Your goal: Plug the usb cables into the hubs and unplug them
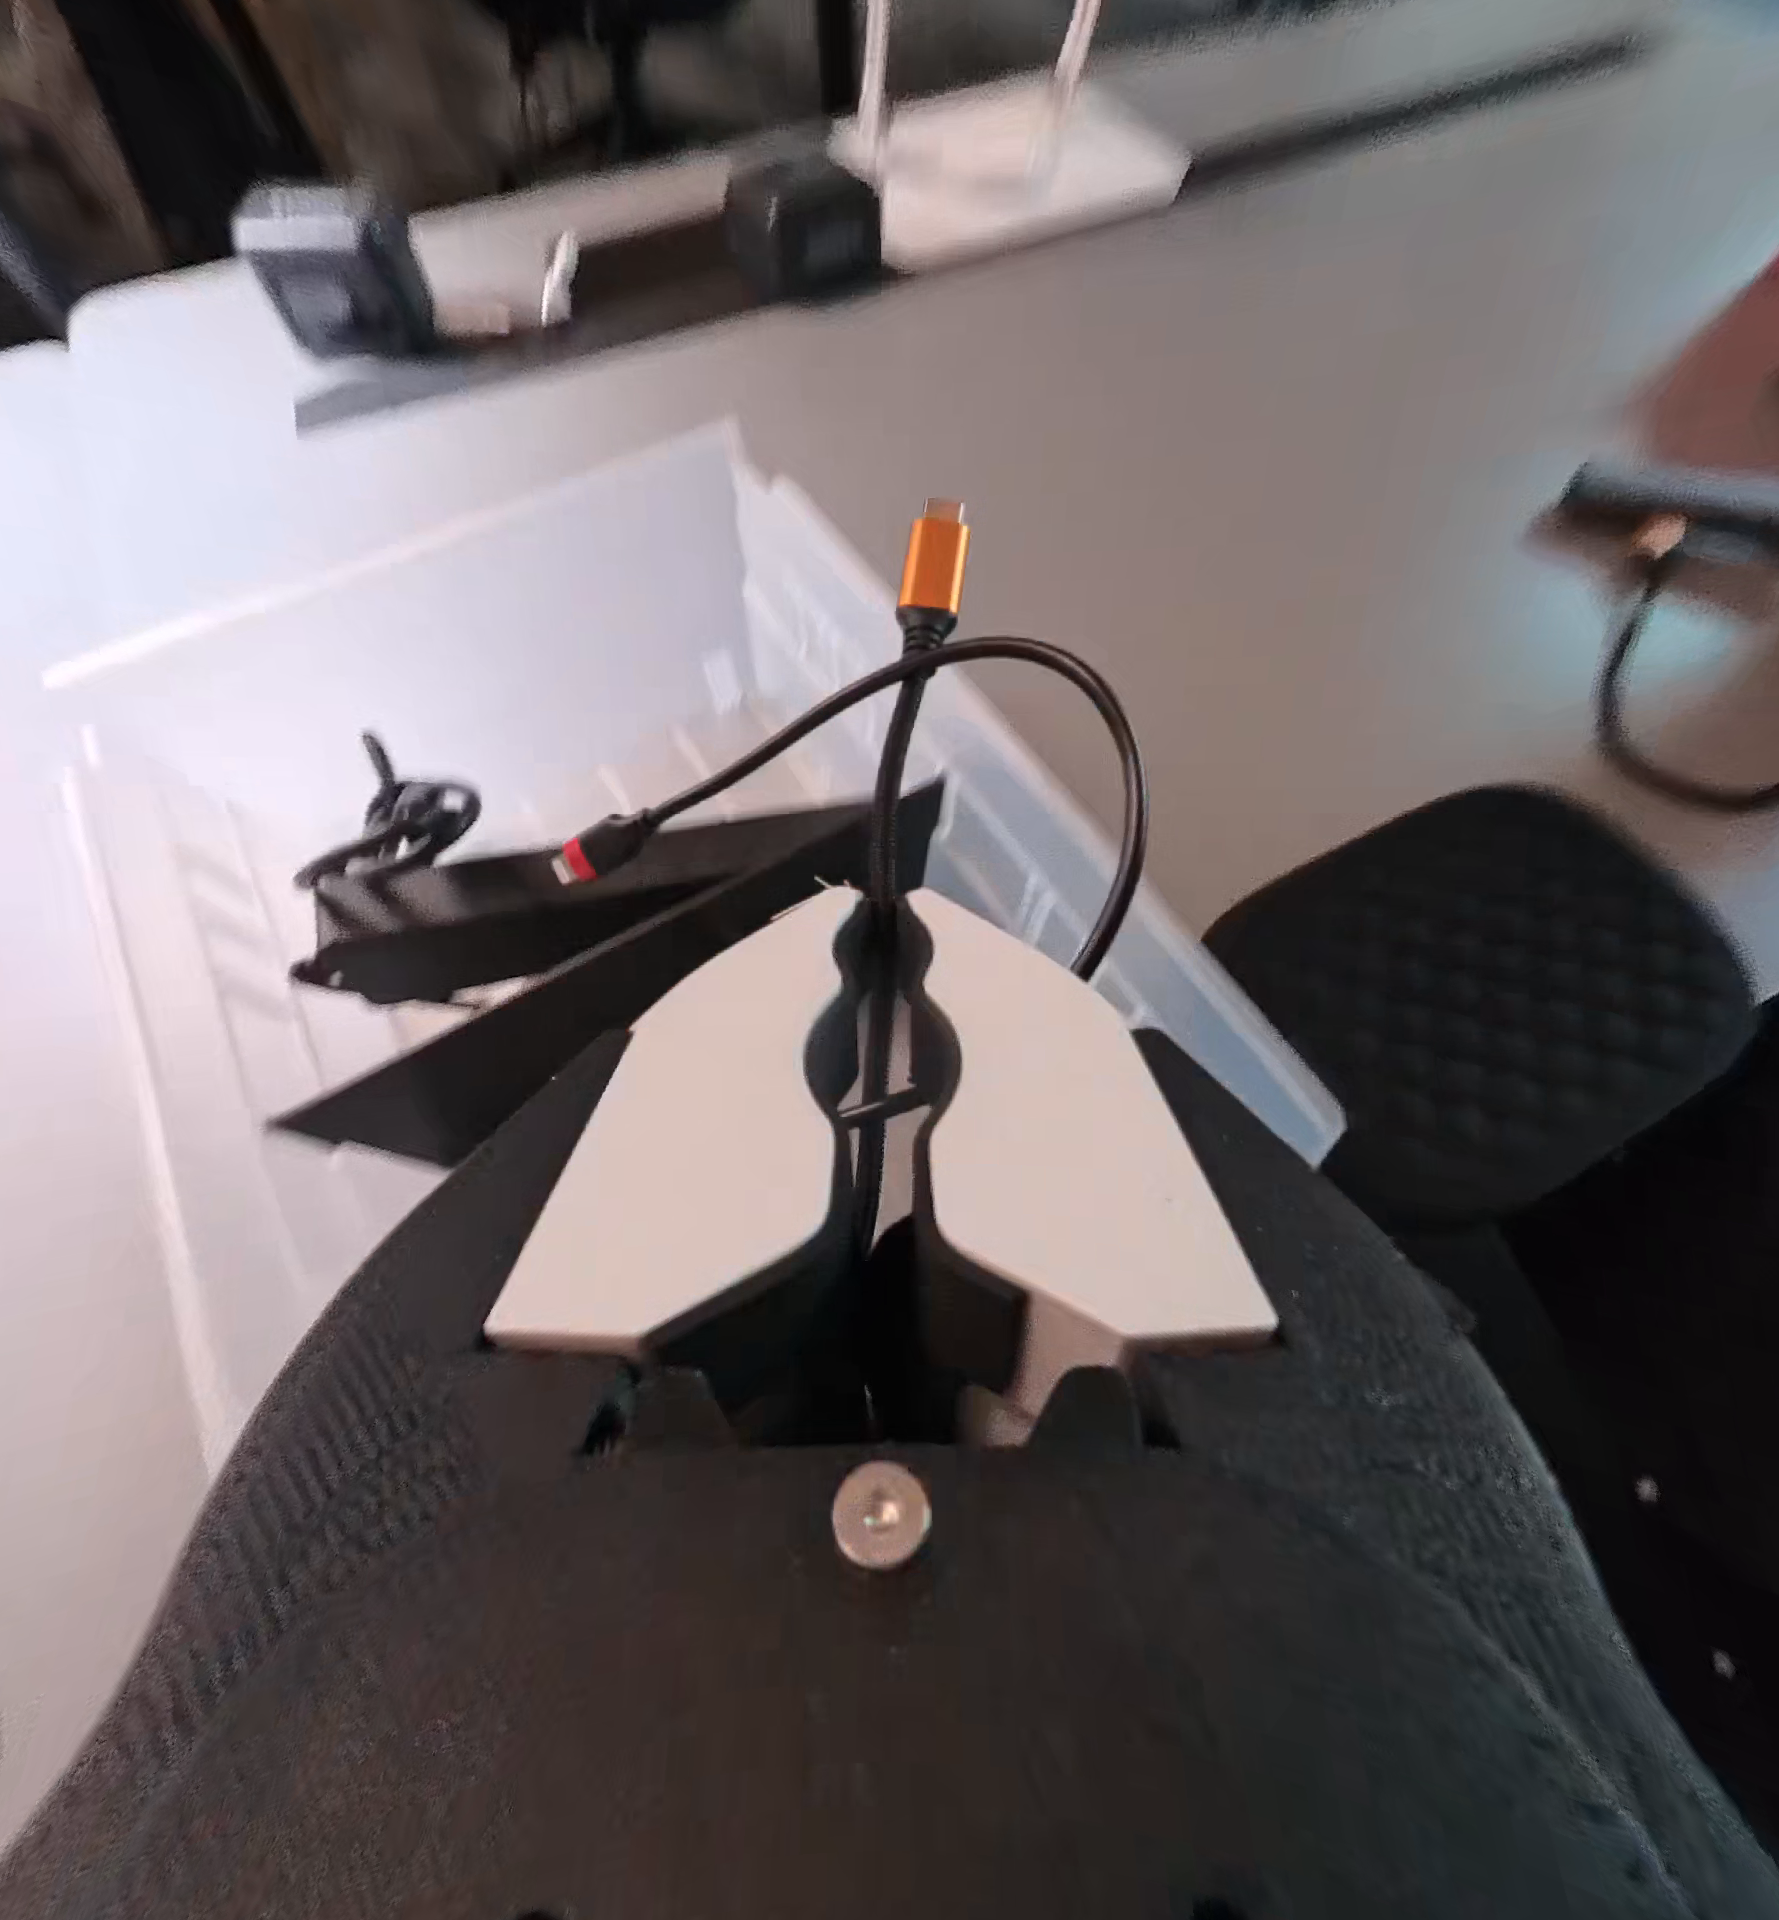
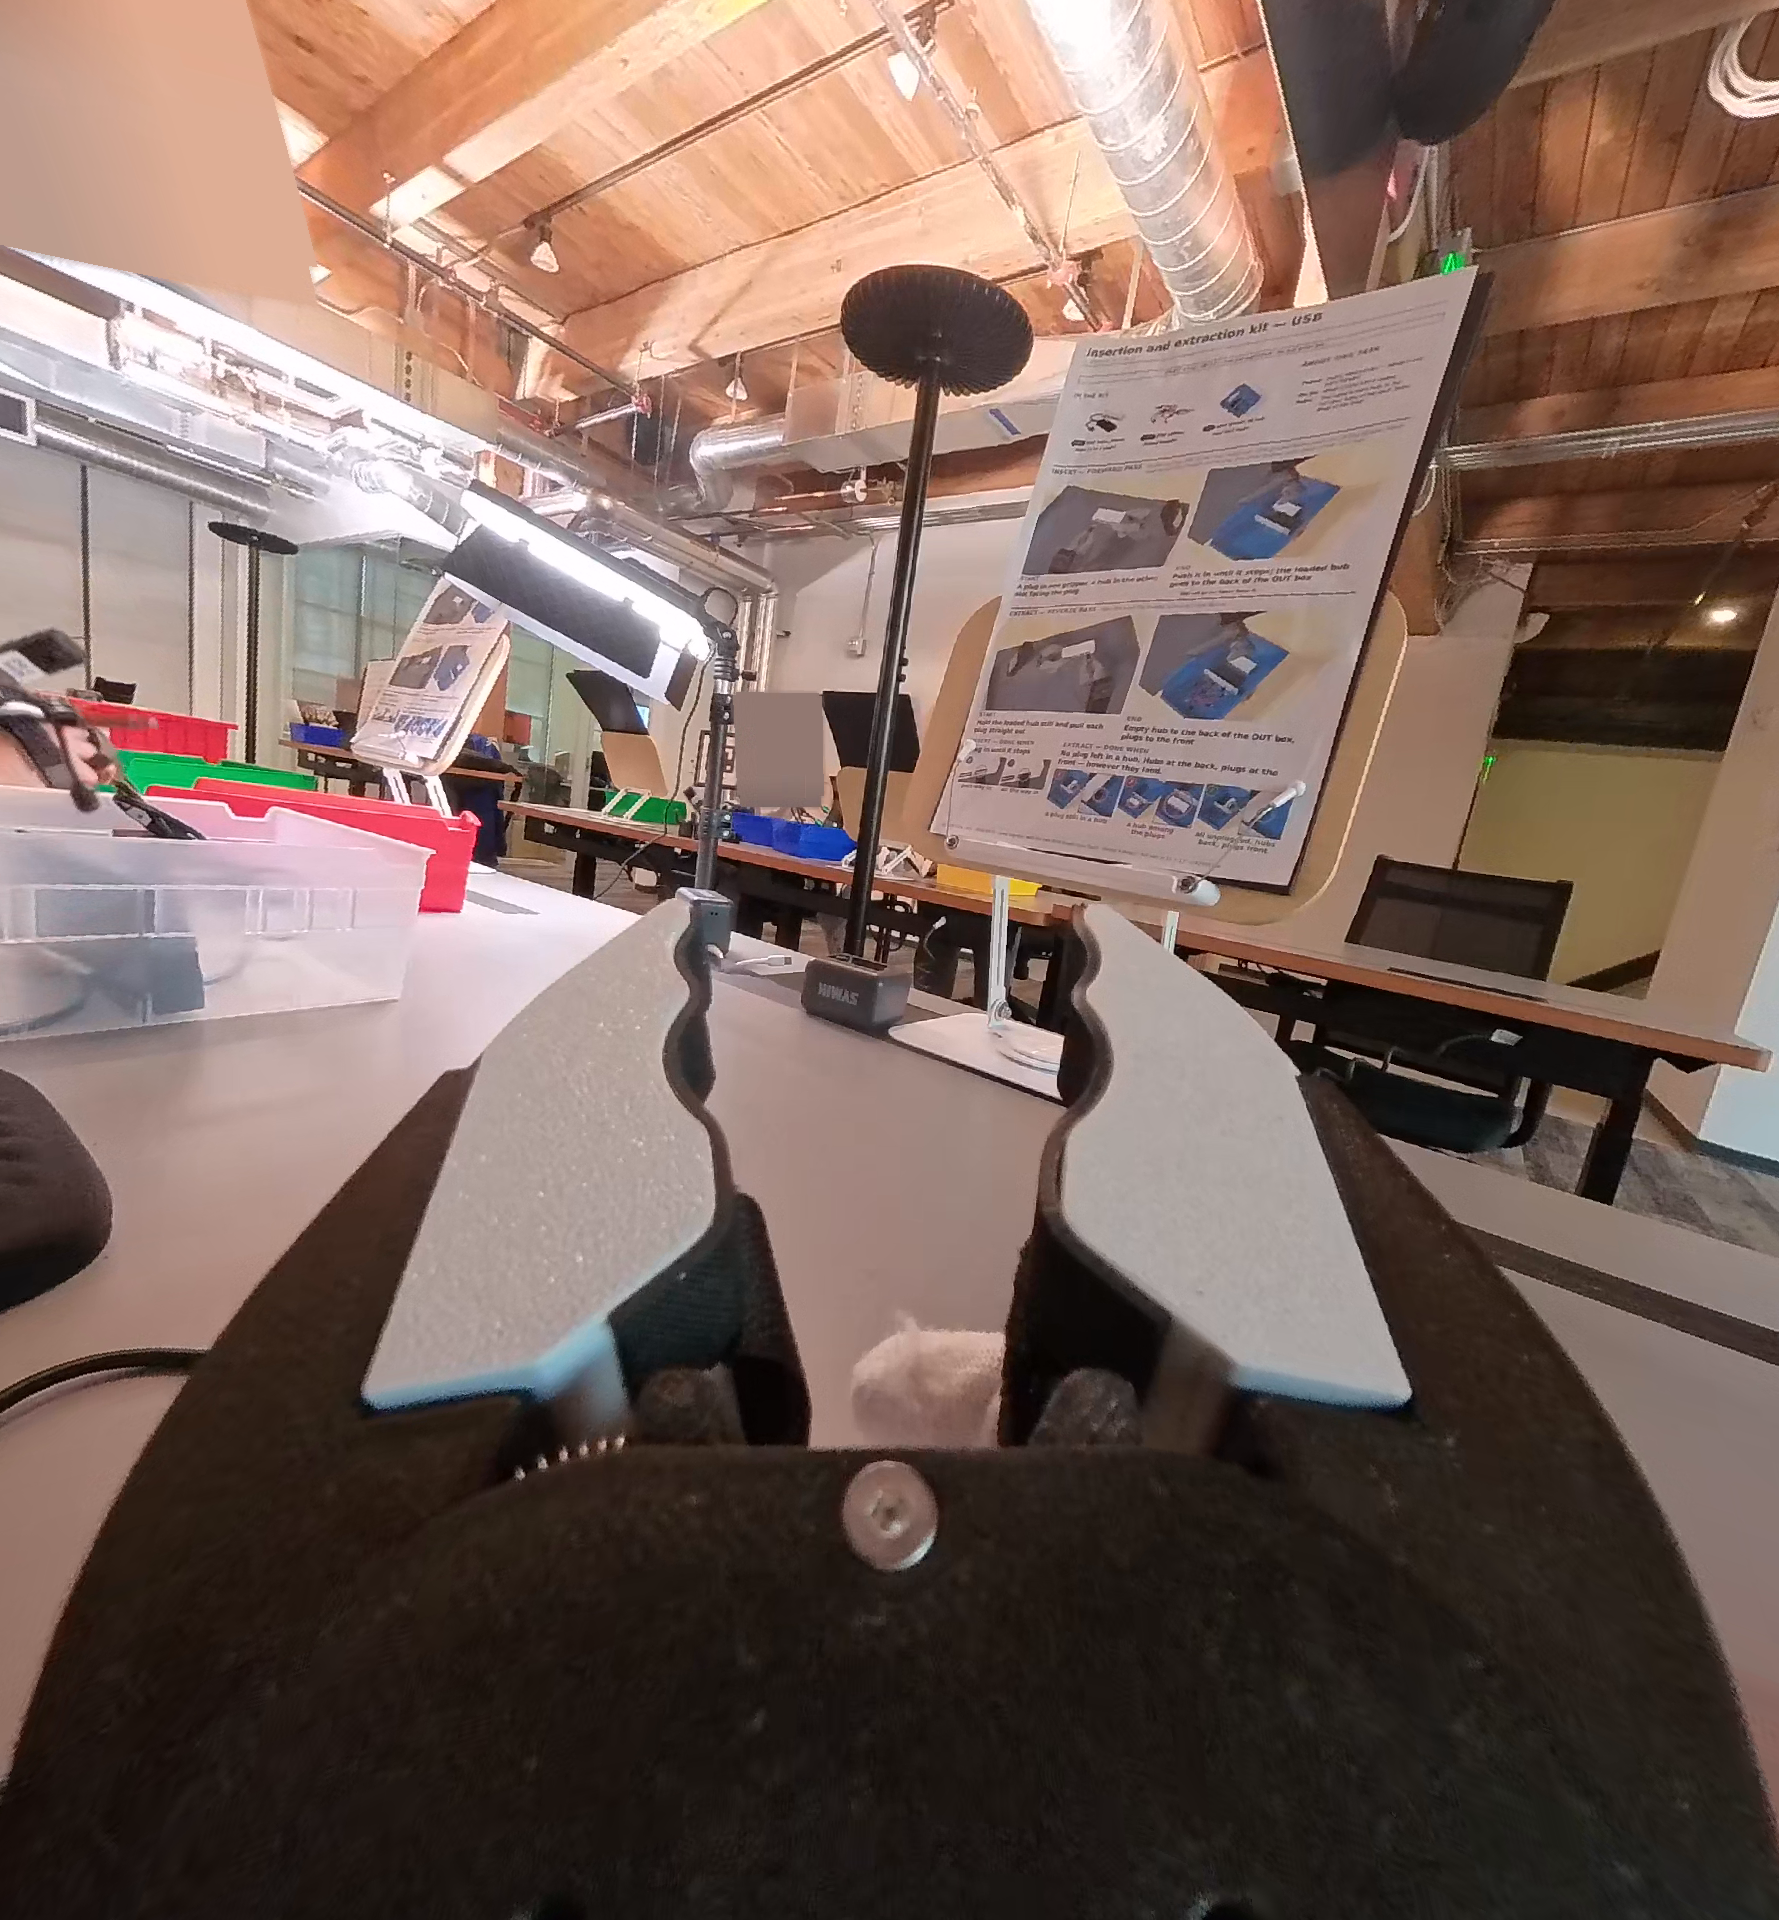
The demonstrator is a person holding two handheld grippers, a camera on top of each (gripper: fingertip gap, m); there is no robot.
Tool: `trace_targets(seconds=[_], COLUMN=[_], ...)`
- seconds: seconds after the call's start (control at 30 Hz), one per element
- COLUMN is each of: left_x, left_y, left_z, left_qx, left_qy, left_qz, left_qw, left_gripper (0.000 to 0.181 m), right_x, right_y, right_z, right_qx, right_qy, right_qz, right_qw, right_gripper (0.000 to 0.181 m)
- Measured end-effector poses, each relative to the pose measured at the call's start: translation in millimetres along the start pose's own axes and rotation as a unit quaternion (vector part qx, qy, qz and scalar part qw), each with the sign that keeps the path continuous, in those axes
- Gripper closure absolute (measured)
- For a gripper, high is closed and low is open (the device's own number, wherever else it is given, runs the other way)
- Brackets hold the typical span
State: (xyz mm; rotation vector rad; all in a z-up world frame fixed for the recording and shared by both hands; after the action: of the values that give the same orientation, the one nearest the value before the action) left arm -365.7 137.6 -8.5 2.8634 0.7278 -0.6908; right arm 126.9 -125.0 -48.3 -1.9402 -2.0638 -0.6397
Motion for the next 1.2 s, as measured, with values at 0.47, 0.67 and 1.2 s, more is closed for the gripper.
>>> trace_targets(seconds=[0.47, 0.67, 1.2], left_x=[-8.7, 8.9, 4.1], left_y=[-3.8, 0.6, 22.9], left_z=[29.5, 68.6, 71.7], left_qx=[-0.07, -0.035, 0.019], left_qy=[0.125, -0.093, -0.161], left_qz=[0.056, 0.028, 0.053], left_qw=[0.988, 0.995, 0.985], left_gripper=[0.177, 0.177, 0.163], right_x=[-0.3, -0.3, -0.2], right_y=[0.4, 0.4, 0.2], right_z=[0.2, 0.3, 0.7], right_qx=[0.0, -0.001, -0.002], right_qy=[-0.001, -0.001, -0.002], right_qz=[0.002, 0.002, 0.001], right_qw=[1.0, 1.0, 1.0], right_gripper=[0.118, 0.118, 0.119])
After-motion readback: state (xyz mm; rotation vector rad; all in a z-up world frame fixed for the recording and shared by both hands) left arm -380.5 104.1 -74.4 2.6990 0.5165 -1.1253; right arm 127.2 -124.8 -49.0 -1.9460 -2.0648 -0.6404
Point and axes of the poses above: each gripper's, where its closed fingertips meet, x out along the fingers, z out of its underside, y = z × x across the jaws, the point moved 6 cm from there along -x, back along the fingers, and after that the axes turned 4 degrees about y, right-handed, at the moved point
